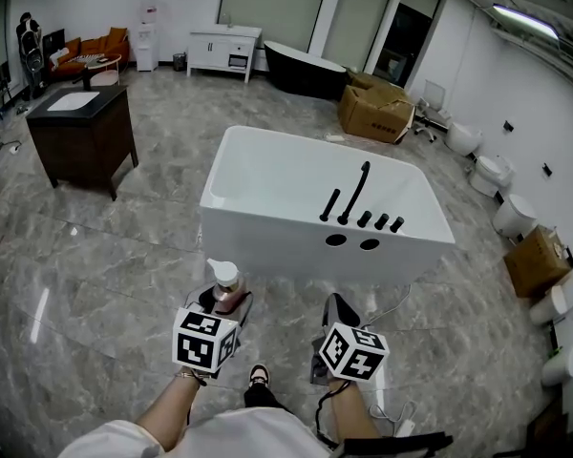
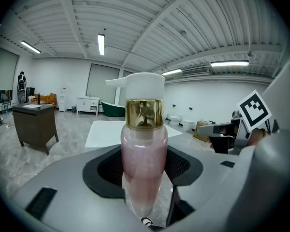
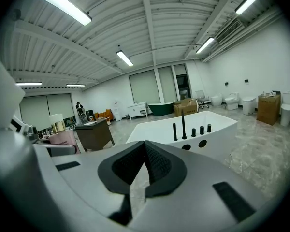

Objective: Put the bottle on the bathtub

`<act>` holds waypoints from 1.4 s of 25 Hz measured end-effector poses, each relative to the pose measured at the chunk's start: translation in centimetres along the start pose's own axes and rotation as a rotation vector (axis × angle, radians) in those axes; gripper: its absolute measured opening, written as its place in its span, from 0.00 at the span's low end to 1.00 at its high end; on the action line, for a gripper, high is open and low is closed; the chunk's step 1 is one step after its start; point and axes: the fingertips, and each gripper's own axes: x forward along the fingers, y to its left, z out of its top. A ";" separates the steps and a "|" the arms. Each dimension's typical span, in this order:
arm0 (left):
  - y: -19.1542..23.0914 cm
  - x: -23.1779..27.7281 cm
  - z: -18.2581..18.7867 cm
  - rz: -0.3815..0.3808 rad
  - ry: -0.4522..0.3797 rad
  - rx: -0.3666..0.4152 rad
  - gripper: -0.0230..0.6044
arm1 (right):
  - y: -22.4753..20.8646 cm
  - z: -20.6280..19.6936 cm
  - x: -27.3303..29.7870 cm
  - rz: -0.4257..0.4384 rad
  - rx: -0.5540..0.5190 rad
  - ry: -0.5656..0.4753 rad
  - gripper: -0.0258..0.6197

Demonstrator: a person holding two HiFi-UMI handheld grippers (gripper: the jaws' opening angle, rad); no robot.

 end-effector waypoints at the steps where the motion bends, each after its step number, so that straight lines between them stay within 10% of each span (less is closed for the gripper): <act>1: 0.1 0.4 0.1 0.000 0.000 0.003 0.41 | -0.1 0.1 0.4 -0.001 0.001 0.001 0.08; 35: 5.1 16.0 7.8 0.077 -0.010 0.007 0.41 | -6.7 8.0 17.8 0.059 0.049 0.005 0.08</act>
